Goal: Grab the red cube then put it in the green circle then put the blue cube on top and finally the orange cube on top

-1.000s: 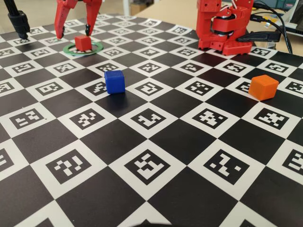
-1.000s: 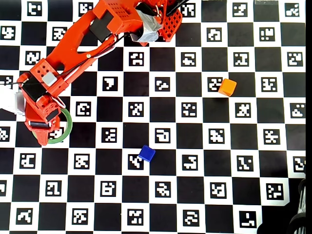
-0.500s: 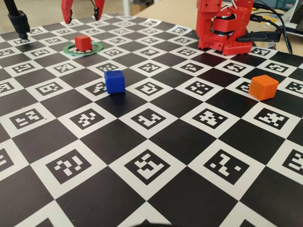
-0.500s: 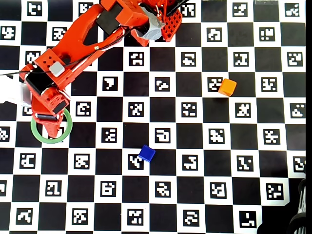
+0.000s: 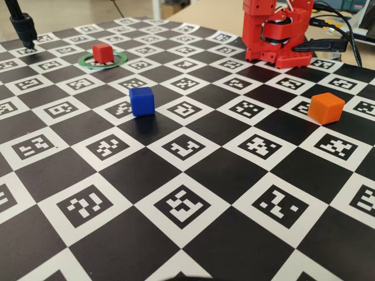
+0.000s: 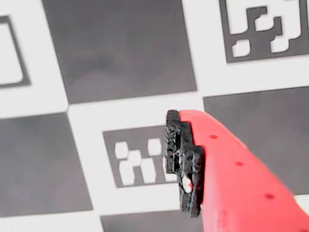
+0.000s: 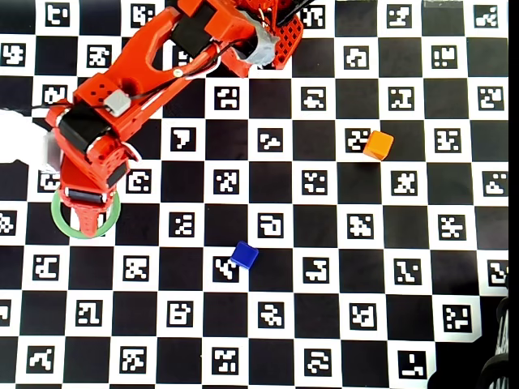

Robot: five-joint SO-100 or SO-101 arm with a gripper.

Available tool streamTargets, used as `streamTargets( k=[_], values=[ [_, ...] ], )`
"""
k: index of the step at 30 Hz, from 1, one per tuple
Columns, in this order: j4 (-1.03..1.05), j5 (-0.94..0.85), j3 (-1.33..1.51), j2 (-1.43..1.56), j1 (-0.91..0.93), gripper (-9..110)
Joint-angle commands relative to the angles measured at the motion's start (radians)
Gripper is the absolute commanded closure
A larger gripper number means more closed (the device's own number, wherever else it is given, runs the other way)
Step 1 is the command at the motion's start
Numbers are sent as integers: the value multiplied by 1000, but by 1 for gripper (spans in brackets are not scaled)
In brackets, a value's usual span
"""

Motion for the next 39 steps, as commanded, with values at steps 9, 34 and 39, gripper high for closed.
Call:
streamTargets(
  k=[9, 34, 39],
  values=[
    [97, 201, 238, 377, -242, 65],
    [5, 425, 313, 258, -680, 58],
    [-101, 419, 420, 256, -683, 55]
  ],
)
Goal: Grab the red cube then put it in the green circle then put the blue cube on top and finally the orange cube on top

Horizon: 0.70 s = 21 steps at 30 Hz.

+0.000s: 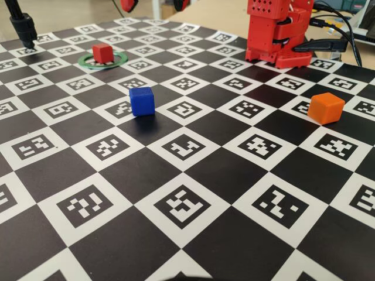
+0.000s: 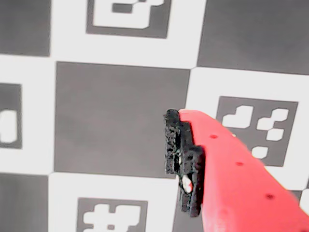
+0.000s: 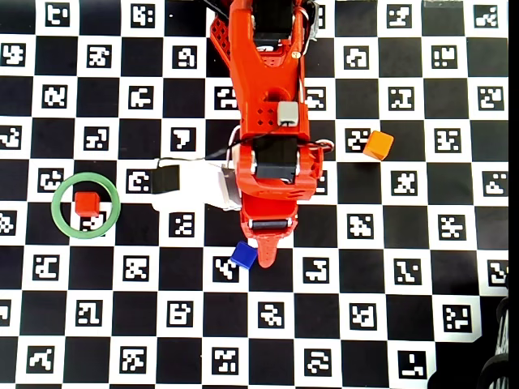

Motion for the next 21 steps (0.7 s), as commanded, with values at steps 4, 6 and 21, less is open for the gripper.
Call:
streamTargets(
  k=[4, 6, 21],
  values=[
    [-133, -29, 109, 26, 0, 54],
    [-184, -35, 149, 25, 11, 53],
    [-436, -46, 256, -112, 69, 51]
  ],
)
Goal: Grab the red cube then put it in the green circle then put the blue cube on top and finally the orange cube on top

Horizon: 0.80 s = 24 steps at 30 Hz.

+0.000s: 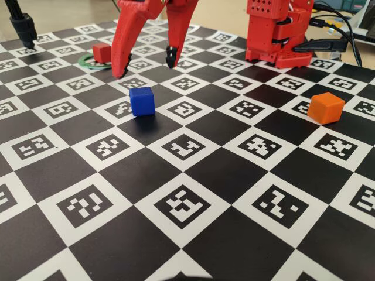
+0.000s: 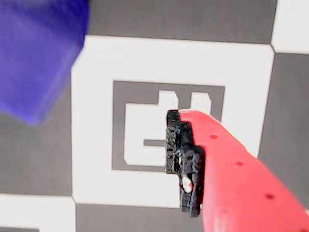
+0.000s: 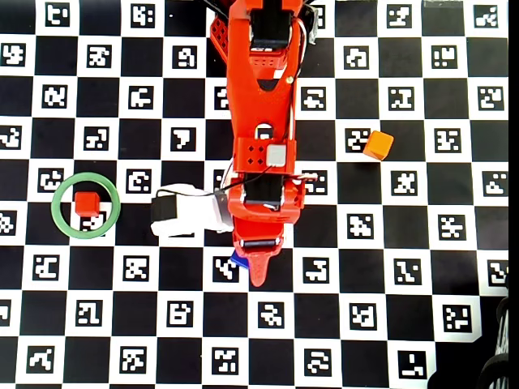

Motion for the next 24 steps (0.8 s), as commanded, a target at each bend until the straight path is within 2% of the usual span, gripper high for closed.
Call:
streamTargets(
  k=[1, 24],
  values=[
    [-32, 3, -8, 9, 14, 51],
    [-140, 43, 3, -75, 6, 51]
  ],
)
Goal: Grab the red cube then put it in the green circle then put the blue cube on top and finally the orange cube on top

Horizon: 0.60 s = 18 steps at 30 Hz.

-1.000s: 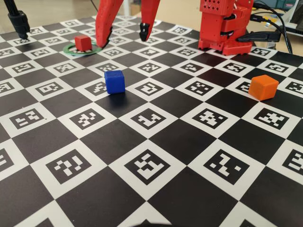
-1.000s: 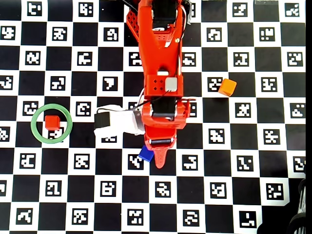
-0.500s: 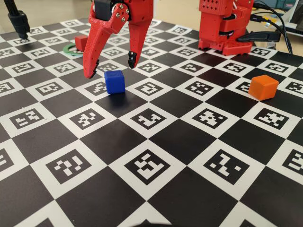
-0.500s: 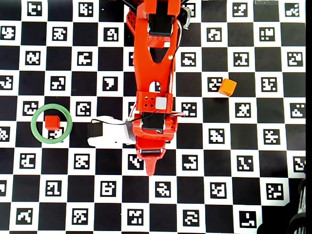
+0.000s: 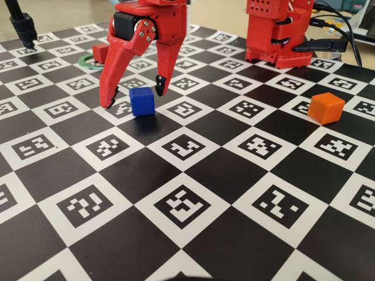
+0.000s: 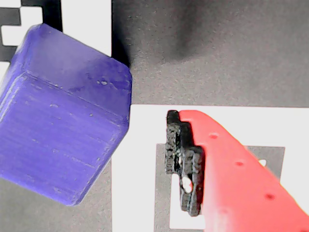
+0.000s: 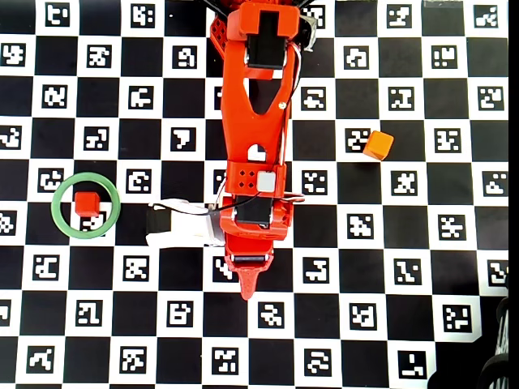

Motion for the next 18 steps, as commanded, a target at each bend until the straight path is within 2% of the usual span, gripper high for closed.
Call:
streamTargets(
  k=[1, 7, 18],
  values=[
    [-12, 6, -5, 26, 0, 51],
    [-26, 37, 2, 21, 0, 52],
    [-26, 204, -8, 9, -5, 53]
  ],
)
